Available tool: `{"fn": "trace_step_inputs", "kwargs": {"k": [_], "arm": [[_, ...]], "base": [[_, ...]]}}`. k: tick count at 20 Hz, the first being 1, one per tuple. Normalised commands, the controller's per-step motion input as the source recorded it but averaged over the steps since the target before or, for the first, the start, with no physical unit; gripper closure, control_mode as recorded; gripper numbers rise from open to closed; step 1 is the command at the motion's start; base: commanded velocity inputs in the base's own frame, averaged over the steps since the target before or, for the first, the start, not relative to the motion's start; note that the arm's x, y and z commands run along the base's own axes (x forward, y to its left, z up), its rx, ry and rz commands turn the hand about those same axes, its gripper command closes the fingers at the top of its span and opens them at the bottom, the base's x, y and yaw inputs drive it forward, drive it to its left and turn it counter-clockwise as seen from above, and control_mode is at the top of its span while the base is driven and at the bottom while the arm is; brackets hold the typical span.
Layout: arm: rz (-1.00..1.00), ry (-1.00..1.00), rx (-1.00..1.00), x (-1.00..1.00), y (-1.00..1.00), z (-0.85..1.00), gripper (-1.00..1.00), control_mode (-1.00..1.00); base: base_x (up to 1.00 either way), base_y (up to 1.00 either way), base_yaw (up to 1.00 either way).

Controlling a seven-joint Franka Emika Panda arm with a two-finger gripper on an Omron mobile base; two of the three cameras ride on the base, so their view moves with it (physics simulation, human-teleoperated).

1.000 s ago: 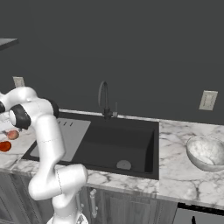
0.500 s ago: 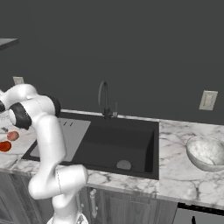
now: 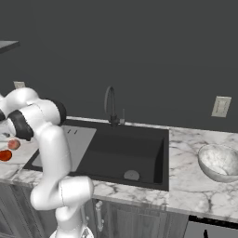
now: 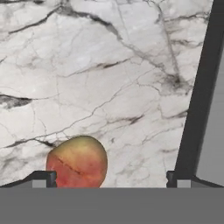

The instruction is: Remove the tomato and peach from the sink. Then move the bowl and cup from the counter to the sink for washing.

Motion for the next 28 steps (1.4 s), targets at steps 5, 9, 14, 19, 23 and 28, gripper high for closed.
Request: {"fn": "trace_step_inputs", "kwargs": {"k": [5, 9, 14, 19, 23, 28], "arm": [[0.0, -0.17, 0.08, -0.13, -0.23, 0.21, -1.0, -1.0], [0.0, -0.13, 0.08, -0.16, -0.25, 0.22, -1.0, -1.0], [0.0, -0.04, 0.11, -0.16, -0.28, 0.23, -1.0, -1.0], [0.0, 0.0, 0.15, -0.13, -0.27, 0.25, -1.0, -1.0], [0.0, 0.0, 0.14, -0.16, -0.28, 0.22, -1.0, -1.0], [0.0, 0.0, 0.1, -0.17, -0.31, 0.21, -1.0, -1.0]], "base": [[0.0, 0.0, 0.0], [0.0, 0.0, 0.0], [0.0, 0.0, 0.0], [0.0, 0.0, 0.0], [0.0, 0.0, 0.0], [0.0, 0.0, 0.0]]}}
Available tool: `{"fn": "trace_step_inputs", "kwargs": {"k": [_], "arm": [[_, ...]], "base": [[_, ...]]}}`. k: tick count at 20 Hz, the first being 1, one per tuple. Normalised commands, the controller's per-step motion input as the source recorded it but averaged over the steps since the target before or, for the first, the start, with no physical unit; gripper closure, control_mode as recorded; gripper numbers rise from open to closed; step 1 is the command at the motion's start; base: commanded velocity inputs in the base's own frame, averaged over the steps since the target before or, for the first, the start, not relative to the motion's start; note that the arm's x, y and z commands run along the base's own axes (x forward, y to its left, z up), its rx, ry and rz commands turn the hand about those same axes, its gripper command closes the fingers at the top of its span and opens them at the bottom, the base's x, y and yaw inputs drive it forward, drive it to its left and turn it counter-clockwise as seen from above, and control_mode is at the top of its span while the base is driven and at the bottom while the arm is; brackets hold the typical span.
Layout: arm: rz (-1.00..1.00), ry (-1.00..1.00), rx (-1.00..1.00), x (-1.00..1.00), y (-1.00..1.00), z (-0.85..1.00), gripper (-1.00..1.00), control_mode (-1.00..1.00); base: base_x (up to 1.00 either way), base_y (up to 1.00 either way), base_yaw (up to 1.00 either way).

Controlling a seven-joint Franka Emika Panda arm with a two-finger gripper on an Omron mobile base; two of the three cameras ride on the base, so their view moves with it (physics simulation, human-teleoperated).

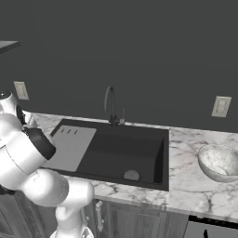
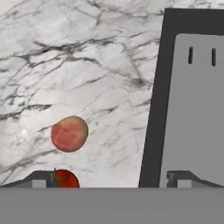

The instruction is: Remove the tomato and peach from the sink. Then move the bowl and cup from the counter to the sink for washing.

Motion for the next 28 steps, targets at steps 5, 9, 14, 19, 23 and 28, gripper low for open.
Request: {"fn": "trace_step_inputs", "kwargs": {"k": [5, 9, 14, 19, 23, 28], "arm": [[0.0, 0.0, 0.07, -0.16, -0.31, 0.19, -1.0, -1.0], [0.0, 0.0, 0.04, -0.15, -0.29, 0.2, -1.0, -1.0], [0.0, 0.0, 0.01, -0.16, -0.29, 0.21, -1.0, -1.0], [0.0, 0.0, 0.0, -0.16, -0.3, 0.22, -1.0, -1.0], [0.0, 0.0, 0.0, -0.17, -0.32, 0.21, -1.0, -1.0], [0.0, 0.0, 0.0, -0.17, -0.34, 0.16, -1.0, -1.0]], "base": [[0.0, 0.0, 0.0], [0.0, 0.0, 0.0], [0.0, 0.0, 0.0], [0.0, 0.0, 0.0], [0.0, 0.0, 0.0], [0.0, 0.0, 0.0]]}}
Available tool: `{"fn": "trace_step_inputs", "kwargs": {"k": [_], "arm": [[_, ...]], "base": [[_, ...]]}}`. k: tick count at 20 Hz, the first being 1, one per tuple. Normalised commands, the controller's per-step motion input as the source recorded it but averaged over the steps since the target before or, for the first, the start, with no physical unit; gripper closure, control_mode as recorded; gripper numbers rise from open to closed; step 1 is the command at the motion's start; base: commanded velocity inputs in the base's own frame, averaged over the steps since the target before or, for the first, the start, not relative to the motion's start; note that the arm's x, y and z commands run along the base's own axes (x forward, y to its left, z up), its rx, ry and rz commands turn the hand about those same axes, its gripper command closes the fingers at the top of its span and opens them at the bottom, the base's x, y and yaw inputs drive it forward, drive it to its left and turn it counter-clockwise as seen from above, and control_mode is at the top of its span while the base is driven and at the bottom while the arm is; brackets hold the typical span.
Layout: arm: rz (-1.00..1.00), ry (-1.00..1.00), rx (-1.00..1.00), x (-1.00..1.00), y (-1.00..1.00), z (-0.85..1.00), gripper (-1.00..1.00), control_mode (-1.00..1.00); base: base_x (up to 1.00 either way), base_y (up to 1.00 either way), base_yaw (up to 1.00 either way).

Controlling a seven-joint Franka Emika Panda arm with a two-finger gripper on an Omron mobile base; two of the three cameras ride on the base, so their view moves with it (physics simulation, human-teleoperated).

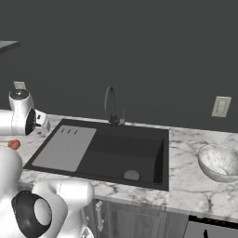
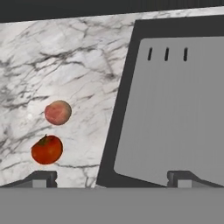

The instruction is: Remove the tomato and peach from the sink. Then move the bowl and cup from the counter to the sink for washing.

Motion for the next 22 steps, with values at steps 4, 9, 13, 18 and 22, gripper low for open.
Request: {"fn": "trace_step_inputs", "kwargs": {"k": [4, 9, 13, 18, 22], "arm": [[0.0, 0.0, 0.0, -0.18, -0.37, 0.1, -1.0, -1.0], [0.02, 0.0, -0.03, -0.17, -0.32, 0.01, -1.0, -1.0], [0.02, 0.0, -0.05, -0.15, -0.31, 0.0, -1.0, -1.0], [0.0, -0.01, -0.05, -0.17, -0.3, 0.0, -1.0, -1.0], [0.0, -0.01, -0.01, -0.16, -0.32, 0.01, -1.0, -1.0]], "base": [[0.0, 0.0, 0.0], [0.0, 0.0, 0.0], [0.0, 0.0, 0.0], [0.0, 0.0, 0.0], [0.0, 0.0, 0.0]]}}
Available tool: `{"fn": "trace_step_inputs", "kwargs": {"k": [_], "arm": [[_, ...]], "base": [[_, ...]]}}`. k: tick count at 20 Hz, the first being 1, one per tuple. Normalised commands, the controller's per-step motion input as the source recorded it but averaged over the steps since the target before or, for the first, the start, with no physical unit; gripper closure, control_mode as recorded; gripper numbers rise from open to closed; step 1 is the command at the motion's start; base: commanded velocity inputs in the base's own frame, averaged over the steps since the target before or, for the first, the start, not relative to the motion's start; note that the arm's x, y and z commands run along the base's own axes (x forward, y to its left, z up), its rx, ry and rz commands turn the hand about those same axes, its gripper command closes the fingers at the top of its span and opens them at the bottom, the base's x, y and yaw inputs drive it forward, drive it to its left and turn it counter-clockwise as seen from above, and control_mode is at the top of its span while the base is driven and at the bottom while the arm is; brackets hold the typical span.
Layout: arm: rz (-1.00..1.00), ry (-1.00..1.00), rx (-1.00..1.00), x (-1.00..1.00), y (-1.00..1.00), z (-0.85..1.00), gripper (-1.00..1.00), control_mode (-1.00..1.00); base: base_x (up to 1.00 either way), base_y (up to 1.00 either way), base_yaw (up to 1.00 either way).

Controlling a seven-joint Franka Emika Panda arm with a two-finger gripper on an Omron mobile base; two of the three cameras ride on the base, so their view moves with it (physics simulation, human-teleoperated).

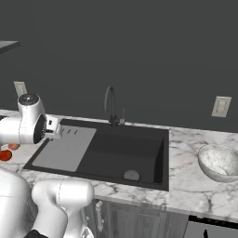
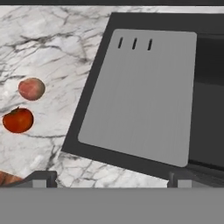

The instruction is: Remove the tomato and peach from the sink. Then move the bowl and cup from the counter to the sink for washing.

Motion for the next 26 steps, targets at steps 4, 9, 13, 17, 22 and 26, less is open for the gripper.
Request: {"fn": "trace_step_inputs", "kwargs": {"k": [4, 9, 13, 17, 22, 26], "arm": [[0.0, 0.0, 0.0, -0.17, -0.34, 0.05, -1.0, -1.0], [0.0, 0.0, 0.0, -0.17, -0.36, 0.05, -1.0, -1.0], [0.0, 0.0, -0.01, -0.14, -0.34, 0.04, -1.0, -1.0], [-0.04, 0.0, -0.03, -0.12, -0.33, 0.02, -1.0, -1.0], [-0.06, 0.0, -0.03, -0.13, -0.33, 0.0, -1.0, -1.0], [-0.08, 0.0, -0.03, -0.12, -0.32, 0.0, -1.0, -1.0]], "base": [[0.0, 0.0, 0.0], [0.0, 0.0, 0.0], [0.0, 0.0, 0.0], [0.0, 0.0, 0.0], [0.0, 0.0, 0.0], [0.0, 0.0, 0.0]]}}
